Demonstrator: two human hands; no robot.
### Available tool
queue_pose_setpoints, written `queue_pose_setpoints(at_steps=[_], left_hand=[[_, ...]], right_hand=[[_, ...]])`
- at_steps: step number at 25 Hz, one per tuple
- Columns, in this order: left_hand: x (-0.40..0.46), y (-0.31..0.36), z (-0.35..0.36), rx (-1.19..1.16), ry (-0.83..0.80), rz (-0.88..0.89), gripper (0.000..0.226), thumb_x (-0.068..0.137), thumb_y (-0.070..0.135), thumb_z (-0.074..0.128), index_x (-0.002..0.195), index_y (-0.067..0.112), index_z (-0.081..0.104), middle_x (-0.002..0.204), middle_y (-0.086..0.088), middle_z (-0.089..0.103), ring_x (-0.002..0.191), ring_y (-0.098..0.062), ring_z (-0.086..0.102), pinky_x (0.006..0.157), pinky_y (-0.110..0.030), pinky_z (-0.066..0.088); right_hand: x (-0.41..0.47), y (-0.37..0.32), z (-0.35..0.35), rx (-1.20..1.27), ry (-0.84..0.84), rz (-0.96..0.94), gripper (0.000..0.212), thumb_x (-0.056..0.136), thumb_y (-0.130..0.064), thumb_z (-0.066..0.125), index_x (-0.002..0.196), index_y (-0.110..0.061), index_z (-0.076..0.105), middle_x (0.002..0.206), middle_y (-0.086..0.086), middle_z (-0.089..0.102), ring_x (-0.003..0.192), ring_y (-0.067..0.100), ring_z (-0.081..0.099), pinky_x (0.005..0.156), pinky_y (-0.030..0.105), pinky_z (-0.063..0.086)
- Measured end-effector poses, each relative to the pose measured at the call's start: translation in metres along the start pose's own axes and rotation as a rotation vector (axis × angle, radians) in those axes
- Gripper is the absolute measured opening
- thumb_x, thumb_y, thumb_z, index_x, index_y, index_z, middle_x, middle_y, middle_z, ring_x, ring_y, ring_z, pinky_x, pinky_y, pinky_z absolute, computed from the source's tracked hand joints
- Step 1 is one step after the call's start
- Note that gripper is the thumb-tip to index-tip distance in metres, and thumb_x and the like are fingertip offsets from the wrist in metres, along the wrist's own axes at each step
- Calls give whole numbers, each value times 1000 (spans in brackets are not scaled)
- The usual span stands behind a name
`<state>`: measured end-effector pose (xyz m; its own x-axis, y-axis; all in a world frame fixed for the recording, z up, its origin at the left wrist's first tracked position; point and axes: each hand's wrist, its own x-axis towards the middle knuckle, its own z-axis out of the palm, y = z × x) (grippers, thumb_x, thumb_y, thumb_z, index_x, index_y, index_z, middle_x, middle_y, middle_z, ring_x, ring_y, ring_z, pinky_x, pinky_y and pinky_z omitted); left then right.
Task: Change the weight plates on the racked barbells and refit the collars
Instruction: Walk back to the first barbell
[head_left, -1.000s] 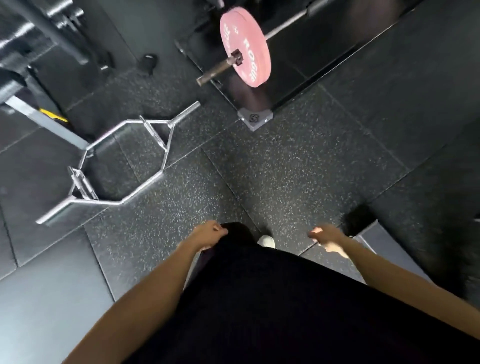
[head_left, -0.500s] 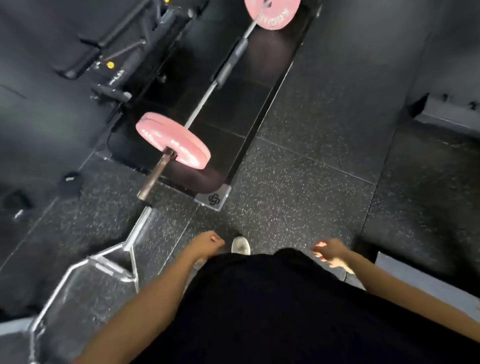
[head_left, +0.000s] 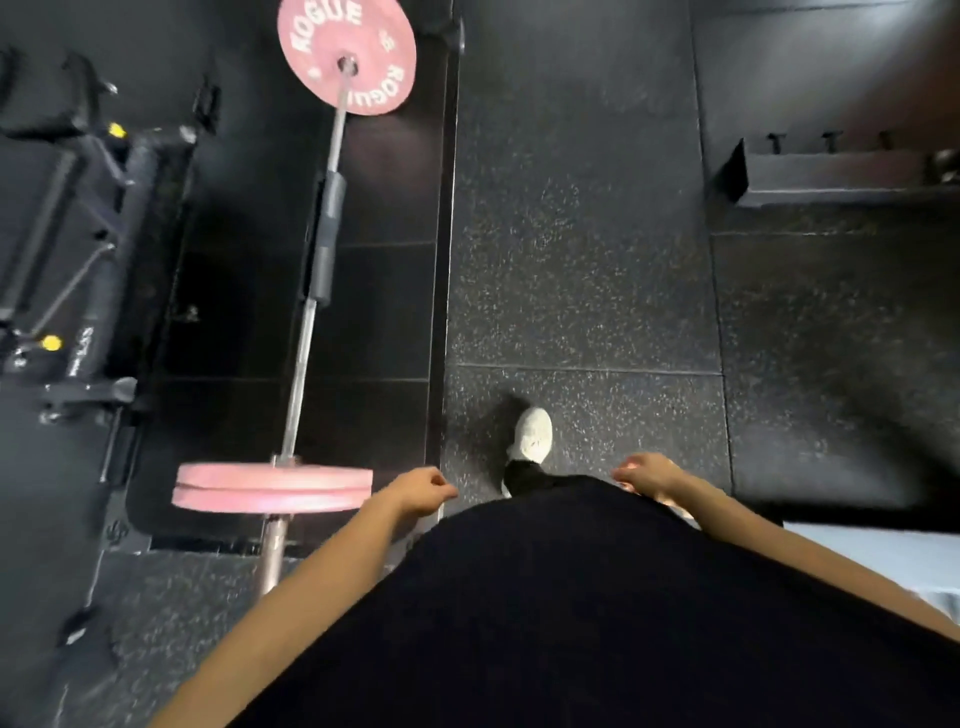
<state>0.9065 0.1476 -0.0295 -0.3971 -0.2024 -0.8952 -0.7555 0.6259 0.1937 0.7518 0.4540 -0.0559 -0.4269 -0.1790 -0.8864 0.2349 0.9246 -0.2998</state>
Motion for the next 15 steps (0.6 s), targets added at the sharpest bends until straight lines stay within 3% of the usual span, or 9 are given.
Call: queue_pose_setpoints(at_steps=[2,5,9,12,15], left_hand=[[23,35,-61,-18,17,-6,35,89,49,57,112,23,65,122,0,65,109,-18,59,90,-27,44],[60,84,-151,-186,179,21,32,90,46,59,112,24,64,118,-2,66,109,-19,59,93,-28,44],[119,141,-247,-151,155,26,32,92,43,57,115,21,62,118,-5,64,109,-21,59,90,-28,41],[182,187,-334,-55,97,51,32,92,44,56,114,21,62,116,-2,63,106,-19,58,87,-27,42],[237,241,-435,-58,98,75,32,94,44,53,114,21,61,107,3,61,99,-16,56,81,-26,39]], right_hand=[[27,-44,-49,11,-17,17,18,93,-19,58,101,-4,64,97,11,60,74,18,55,61,25,43],[64,-110,-122,57,39,-16,30,93,-23,59,114,-2,63,98,11,62,78,20,55,58,23,41],[119,-187,-200,65,30,-49,35,95,-32,58,118,-8,61,120,12,63,105,26,61,86,36,48],[173,-243,-263,-42,0,-25,45,95,-36,56,130,-7,54,134,11,57,119,27,56,94,35,43],[220,-299,-340,-50,40,12,44,95,-34,56,129,-5,55,133,12,58,118,27,57,95,35,44]])
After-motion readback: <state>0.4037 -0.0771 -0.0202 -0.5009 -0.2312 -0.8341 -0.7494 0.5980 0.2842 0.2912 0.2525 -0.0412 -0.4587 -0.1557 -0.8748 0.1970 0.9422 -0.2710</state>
